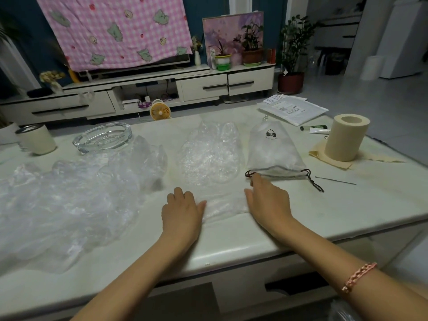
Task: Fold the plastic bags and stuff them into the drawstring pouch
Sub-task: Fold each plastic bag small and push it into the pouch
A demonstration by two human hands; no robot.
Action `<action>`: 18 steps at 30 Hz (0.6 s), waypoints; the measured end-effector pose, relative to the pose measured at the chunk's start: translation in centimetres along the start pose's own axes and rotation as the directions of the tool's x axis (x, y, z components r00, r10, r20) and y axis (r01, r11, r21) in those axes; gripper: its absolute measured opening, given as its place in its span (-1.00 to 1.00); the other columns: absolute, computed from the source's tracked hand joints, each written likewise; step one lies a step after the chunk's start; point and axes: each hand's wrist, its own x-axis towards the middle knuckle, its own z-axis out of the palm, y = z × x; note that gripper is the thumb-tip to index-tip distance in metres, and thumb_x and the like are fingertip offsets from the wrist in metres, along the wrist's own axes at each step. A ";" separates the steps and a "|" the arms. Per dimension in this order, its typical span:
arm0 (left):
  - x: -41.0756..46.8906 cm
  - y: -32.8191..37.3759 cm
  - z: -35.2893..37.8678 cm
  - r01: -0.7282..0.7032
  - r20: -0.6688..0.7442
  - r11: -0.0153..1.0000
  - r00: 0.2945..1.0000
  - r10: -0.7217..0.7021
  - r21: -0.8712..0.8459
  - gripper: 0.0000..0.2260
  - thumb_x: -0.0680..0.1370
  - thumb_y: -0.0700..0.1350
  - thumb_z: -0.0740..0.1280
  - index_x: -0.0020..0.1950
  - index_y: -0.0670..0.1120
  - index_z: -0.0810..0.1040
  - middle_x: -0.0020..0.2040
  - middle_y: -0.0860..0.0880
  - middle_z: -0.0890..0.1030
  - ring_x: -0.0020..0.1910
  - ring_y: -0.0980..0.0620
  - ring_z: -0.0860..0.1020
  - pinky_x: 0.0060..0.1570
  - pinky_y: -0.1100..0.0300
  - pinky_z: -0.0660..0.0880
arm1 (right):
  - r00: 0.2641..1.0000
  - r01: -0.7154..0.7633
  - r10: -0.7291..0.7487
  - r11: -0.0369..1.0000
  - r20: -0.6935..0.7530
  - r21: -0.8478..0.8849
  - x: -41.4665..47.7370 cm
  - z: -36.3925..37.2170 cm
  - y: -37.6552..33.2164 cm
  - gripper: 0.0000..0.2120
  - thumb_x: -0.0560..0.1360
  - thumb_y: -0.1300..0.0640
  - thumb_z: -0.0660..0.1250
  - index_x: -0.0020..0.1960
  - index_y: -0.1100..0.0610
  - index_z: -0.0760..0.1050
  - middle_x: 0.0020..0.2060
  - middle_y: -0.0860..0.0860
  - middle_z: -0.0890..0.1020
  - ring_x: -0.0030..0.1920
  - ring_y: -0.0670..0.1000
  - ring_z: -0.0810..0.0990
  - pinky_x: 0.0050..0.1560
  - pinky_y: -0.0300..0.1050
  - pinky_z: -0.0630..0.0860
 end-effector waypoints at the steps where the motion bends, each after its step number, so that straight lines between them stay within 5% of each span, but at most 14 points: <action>1: 0.1 0.0 0.0 -0.011 0.007 0.999 1.000 0.011 0.031 -0.61 0.65 0.11 -0.05 0.12 -0.16 0.40 0.14 -0.10 0.36 0.09 -0.09 0.37 -0.14 0.18 0.24 | 1.000 -0.011 0.011 1.000 -0.015 -0.015 -0.1 0.0 0.4 -0.69 0.63 0.03 0.05 0.32 0.14 0.27 0.19 0.09 0.49 0.16 0.13 0.50 -0.03 -0.05 0.39; 4: 0.0 -0.2 0.1 -0.004 0.009 1.000 1.000 0.004 -0.007 -0.61 0.64 0.13 0.00 -0.06 -0.14 0.44 0.05 -0.07 0.36 0.06 -0.09 0.38 -0.12 0.16 0.27 | 1.000 -0.020 0.019 0.996 -0.016 -0.088 -0.4 -0.2 1.4 -0.70 0.63 0.10 0.04 0.34 0.14 0.26 0.23 0.08 0.43 0.22 0.12 0.42 -0.05 -0.07 0.35; 7: 0.2 -0.7 0.0 0.069 -0.032 0.910 0.996 -0.089 -0.409 -0.68 0.59 0.05 0.22 -0.28 -0.10 0.34 -0.19 -0.02 0.40 -0.16 -0.05 0.42 -0.27 0.16 0.29 | 0.999 0.034 -0.035 0.989 -0.001 -0.142 -0.4 -0.2 2.5 -0.68 0.57 0.22 0.11 0.32 0.14 0.29 0.22 0.09 0.43 0.20 0.12 0.42 -0.06 -0.07 0.32; 10: 1.0 -1.5 -1.9 0.223 0.139 0.454 0.968 -0.210 -0.863 -0.65 0.50 -0.14 0.39 -0.38 -0.07 0.27 -0.43 0.02 0.35 -0.42 0.06 0.35 -0.44 0.25 0.29 | 0.996 0.078 -0.067 0.976 -0.061 0.205 0.1 -1.1 2.9 -0.78 0.54 0.24 0.19 0.18 0.18 0.42 0.08 0.11 0.52 0.07 0.10 0.47 -0.02 -0.08 0.36; 12: 1.0 -2.0 -4.2 0.288 0.264 0.238 0.956 -0.129 -0.928 -0.72 0.48 -0.17 0.42 -0.32 -0.08 0.35 -0.39 0.02 0.39 -0.41 0.10 0.38 -0.45 0.30 0.37 | 0.995 0.080 -0.035 0.823 -0.090 0.563 0.3 -2.6 2.4 -0.86 0.51 0.26 0.28 0.06 0.15 0.47 -0.05 0.05 0.57 -0.06 0.00 0.51 -0.09 -0.26 0.39; 14: 0.4 -2.4 -6.3 0.271 0.286 0.250 0.958 0.024 -0.929 -0.83 0.42 -0.16 0.46 -0.18 -0.10 0.47 -0.27 -0.02 0.49 -0.33 0.09 0.47 -0.40 0.29 0.43 | 0.999 0.042 -0.036 0.578 -0.026 0.815 -0.1 -4.2 1.4 -0.83 0.47 0.25 0.38 0.03 0.10 0.48 -0.10 -0.01 0.59 -0.10 -0.07 0.53 -0.10 -0.42 0.41; 16: -0.6 -2.3 -7.8 0.232 0.282 0.230 0.935 0.214 -0.945 -0.80 0.34 -0.16 0.48 -0.12 -0.13 0.53 -0.24 -0.04 0.55 -0.34 0.11 0.53 -0.40 0.33 0.46 | 0.972 -0.053 -0.191 0.388 0.136 0.920 -0.8 -5.4 0.5 -0.70 0.40 0.13 0.46 0.10 0.04 0.48 0.00 -0.01 0.62 0.02 -0.10 0.57 0.07 -0.32 0.46; 18: -1.5 -1.8 -8.7 0.209 0.286 0.235 0.885 0.368 -0.949 -0.74 0.30 -0.16 0.51 -0.08 -0.13 0.55 -0.25 -0.02 0.60 -0.32 0.13 0.56 -0.35 0.35 0.48 | 0.838 -0.230 -0.417 0.314 0.352 0.921 -1.6 -5.7 0.0 -0.49 0.32 -0.06 0.48 0.21 0.00 0.45 0.13 0.02 0.61 0.17 -0.05 0.57 0.22 -0.14 0.44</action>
